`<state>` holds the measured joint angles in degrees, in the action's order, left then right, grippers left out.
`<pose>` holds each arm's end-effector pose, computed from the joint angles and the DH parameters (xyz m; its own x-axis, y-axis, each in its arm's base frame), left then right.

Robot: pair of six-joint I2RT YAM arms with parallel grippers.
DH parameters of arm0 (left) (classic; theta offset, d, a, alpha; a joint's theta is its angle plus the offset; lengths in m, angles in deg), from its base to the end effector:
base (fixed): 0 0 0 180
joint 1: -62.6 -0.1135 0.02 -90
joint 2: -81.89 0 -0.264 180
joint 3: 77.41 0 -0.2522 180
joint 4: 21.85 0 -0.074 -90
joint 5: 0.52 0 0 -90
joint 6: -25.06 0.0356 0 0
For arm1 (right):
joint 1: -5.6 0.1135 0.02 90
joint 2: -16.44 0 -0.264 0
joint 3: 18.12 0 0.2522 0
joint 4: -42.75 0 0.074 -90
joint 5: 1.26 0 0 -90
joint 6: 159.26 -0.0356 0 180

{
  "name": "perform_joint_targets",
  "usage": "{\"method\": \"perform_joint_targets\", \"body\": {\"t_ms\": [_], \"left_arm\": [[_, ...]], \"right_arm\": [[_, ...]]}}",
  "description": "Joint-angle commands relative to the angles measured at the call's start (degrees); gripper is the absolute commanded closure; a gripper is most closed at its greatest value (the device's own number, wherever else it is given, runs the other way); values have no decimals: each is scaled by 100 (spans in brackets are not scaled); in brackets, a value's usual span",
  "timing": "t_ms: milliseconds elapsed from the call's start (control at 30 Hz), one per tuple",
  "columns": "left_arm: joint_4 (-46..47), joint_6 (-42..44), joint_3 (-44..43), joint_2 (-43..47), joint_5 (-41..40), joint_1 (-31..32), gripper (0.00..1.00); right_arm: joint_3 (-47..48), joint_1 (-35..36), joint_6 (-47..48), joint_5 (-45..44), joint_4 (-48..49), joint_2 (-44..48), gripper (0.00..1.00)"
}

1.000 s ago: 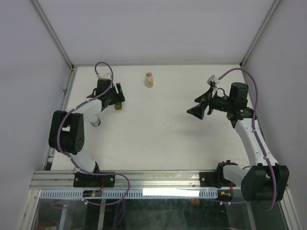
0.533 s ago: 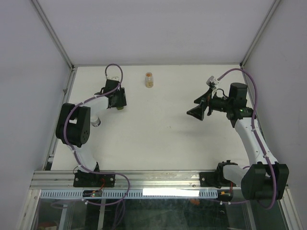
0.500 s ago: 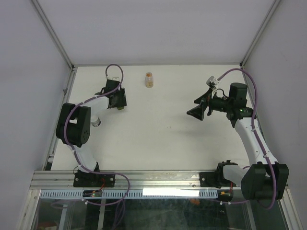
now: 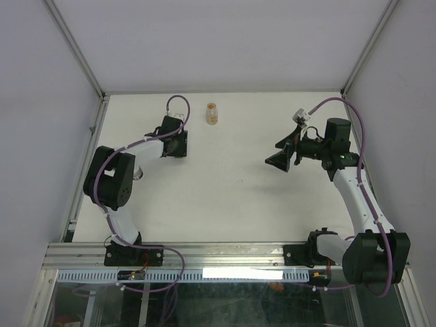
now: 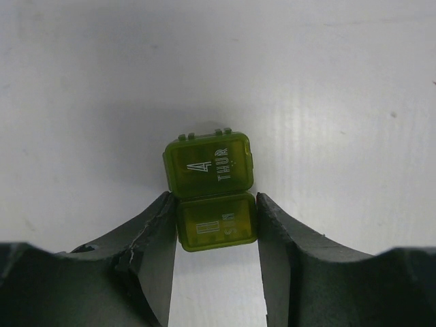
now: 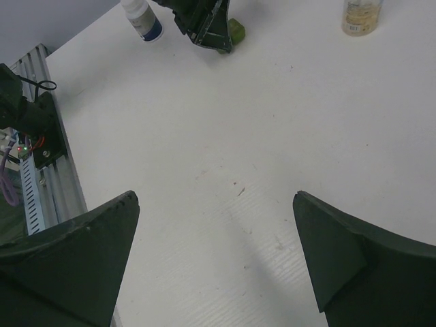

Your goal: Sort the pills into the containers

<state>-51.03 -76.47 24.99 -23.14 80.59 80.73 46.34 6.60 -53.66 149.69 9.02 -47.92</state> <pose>0.3556 -0.1106 0.1611 -0.8228 0.0616 -0.5650 0.0634 0.9979 0.0164 0.2334 0.0352 0.3014 -0.3354 -0.1365 -0.9322 -0.8580 0.4528 0.2424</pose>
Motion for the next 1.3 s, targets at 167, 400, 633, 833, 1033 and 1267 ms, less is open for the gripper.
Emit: {"method": "perform_joint_targets", "body": {"t_ms": [167, 400, 633, 833, 1033, 1267], "left_arm": [[962, 1733, 801, 1084, 1939, 1550, 72], [1593, 2883, 943, 958, 2857, 2939, 72], [1582, 3666, 590, 362, 3322, 3511, 69], [1572, 3749, 505, 155, 3264, 3655, 51], [1971, 3518, 806, 557, 2915, 3733, 30], [3182, 3086, 2141, 2106, 2482, 3729, 14]], "right_arm": [[44, -20, 644, 293, -255, 175, 1], [-73, -70, 1252, 344, -482, 486, 1], [-53, -222, 1360, 453, -607, 591, 1], [15, -318, 1627, 543, -858, 540, 1], [78, -336, 2122, 716, -1285, 525, 1], [-183, -329, 3488, 870, -1803, 793, 1]]}}
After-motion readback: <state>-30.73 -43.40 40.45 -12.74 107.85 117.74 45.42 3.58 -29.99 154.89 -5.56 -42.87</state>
